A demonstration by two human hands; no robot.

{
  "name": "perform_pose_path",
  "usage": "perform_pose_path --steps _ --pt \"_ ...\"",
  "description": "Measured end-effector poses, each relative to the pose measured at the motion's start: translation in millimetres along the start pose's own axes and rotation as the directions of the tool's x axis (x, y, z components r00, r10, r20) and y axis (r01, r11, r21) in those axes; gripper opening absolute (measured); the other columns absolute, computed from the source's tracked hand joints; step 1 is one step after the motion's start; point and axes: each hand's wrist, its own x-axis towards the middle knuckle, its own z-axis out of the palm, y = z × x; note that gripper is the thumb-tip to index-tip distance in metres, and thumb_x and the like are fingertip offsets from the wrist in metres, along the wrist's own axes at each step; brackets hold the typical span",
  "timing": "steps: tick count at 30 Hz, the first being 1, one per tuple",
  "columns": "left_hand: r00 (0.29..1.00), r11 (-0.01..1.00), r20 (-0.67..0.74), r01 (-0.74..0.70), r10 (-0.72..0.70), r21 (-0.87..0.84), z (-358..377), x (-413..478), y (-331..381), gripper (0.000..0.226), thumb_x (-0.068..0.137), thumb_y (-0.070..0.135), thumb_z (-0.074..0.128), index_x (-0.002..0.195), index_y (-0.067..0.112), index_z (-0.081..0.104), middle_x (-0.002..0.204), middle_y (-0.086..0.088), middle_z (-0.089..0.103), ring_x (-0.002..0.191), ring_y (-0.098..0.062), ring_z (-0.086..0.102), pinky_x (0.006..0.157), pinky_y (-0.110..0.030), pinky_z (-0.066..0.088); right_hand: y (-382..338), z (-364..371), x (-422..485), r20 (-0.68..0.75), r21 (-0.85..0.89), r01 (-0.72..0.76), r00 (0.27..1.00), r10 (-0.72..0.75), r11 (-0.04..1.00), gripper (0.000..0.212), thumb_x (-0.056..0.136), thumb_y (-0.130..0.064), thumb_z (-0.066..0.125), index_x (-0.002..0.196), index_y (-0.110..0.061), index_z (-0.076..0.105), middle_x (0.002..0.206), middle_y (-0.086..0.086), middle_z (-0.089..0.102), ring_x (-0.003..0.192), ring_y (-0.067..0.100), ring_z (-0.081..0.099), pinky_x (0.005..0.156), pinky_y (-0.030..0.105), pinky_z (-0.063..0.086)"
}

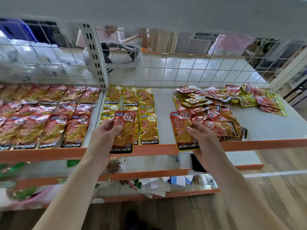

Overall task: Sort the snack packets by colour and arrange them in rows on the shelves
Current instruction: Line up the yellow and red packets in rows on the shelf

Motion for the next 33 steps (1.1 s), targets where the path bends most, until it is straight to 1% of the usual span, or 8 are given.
perform_pose_path --steps 4,7,13,19,23,28,31,33 --pt "0.995 0.999 -0.092 -0.043 0.042 -0.003 -10 -14 -6 0.022 0.086 0.014 0.075 0.102 0.028 0.069 0.1 -0.003 0.077 0.101 -0.027 0.07 0.101 -0.054 0.049 5 1 -6 0.02 -0.006 0.002 1.0 -0.001 1.0 0.021 0.094 -0.002 0.059 0.107 -0.014 0.067 0.095 0.006 0.075 0.082 0.017 0.072 0.068 0.03 0.06" --pt "0.993 0.998 -0.101 -0.064 0.063 -0.008 -20 -27 -12 0.027 0.079 0.021 0.08 0.102 0.031 0.071 0.108 -0.002 0.076 0.112 -0.032 0.066 0.107 -0.058 0.042 9 2 -13 0.02 -0.006 -0.001 1.0 0.001 1.0 0.025 0.093 -0.003 0.06 0.114 -0.014 0.065 0.098 0.005 0.076 0.084 0.017 0.073 0.069 0.031 0.058" --pt "0.991 0.998 -0.121 -0.056 0.052 -0.035 -35 -50 -13 0.028 0.091 0.007 0.067 0.105 0.031 0.066 0.097 0.001 0.077 0.098 -0.025 0.072 0.096 -0.05 0.054 20 18 -29 0.039 -0.055 0.017 0.999 -0.015 0.998 0.029 0.092 -0.004 0.062 0.12 -0.011 0.065 0.098 0.003 0.076 0.085 0.016 0.073 0.072 0.033 0.056" --pt "0.986 0.996 -0.143 -0.084 0.084 0.004 -73 -57 -6 0.027 0.092 0.01 0.068 0.102 0.035 0.067 0.104 0.0 0.076 0.102 -0.02 0.07 0.1 -0.043 0.05 30 61 -38 0.075 -0.113 0.06 0.996 -0.052 0.992 0.037 0.091 -0.005 0.064 0.127 -0.01 0.06 0.099 0.003 0.077 0.086 0.019 0.073 0.076 0.037 0.054" --pt "0.983 0.991 -0.133 -0.123 0.129 0.048 -109 -52 6 0.034 0.093 0.012 0.069 0.122 0.028 0.065 0.104 0.004 0.074 0.106 -0.018 0.067 0.105 -0.041 0.048 42 102 -43 0.083 -0.149 0.095 0.993 -0.083 0.984 0.038 0.092 -0.006 0.063 0.129 -0.011 0.058 0.099 0.0 0.077 0.087 0.017 0.074 0.075 0.034 0.056" --pt "0.975 0.976 -0.109 -0.182 0.195 0.122 -170 -37 23 0.043 0.093 0.015 0.068 0.134 0.024 0.058 0.114 0.005 0.071 0.105 -0.009 0.065 0.089 -0.022 0.047 61 169 -46 0.042 -0.124 0.104 0.994 -0.1 0.987 0.036 0.091 -0.004 0.064 0.126 -0.011 0.06 0.098 0.004 0.077 0.094 0.024 0.073 0.083 0.041 0.058" --pt "0.968 0.967 -0.112 -0.206 0.223 0.147 -208 -30 30 0.032 0.094 0.015 0.067 0.122 0.028 0.06 0.1 0.013 0.07 0.084 0.009 0.066 0.069 -0.004 0.045 75 207 -50 0.033 -0.13 0.112 0.994 -0.109 0.985 0.027 0.091 -0.004 0.065 0.116 -0.015 0.064 0.098 0.004 0.077 0.099 0.028 0.071 0.094 0.049 0.054" --pt "0.965 0.966 -0.131 -0.203 0.225 0.163 -231 -28 35 0.03 0.094 0.016 0.068 0.122 0.026 0.061 0.1 0.013 0.071 0.087 0.008 0.067 0.074 -0.006 0.048 85 230 -51 0.037 -0.153 0.121 0.992 -0.117 0.981 0.028 0.09 -0.005 0.066 0.117 -0.014 0.064 0.1 0.006 0.076 0.099 0.028 0.071 0.097 0.052 0.052"
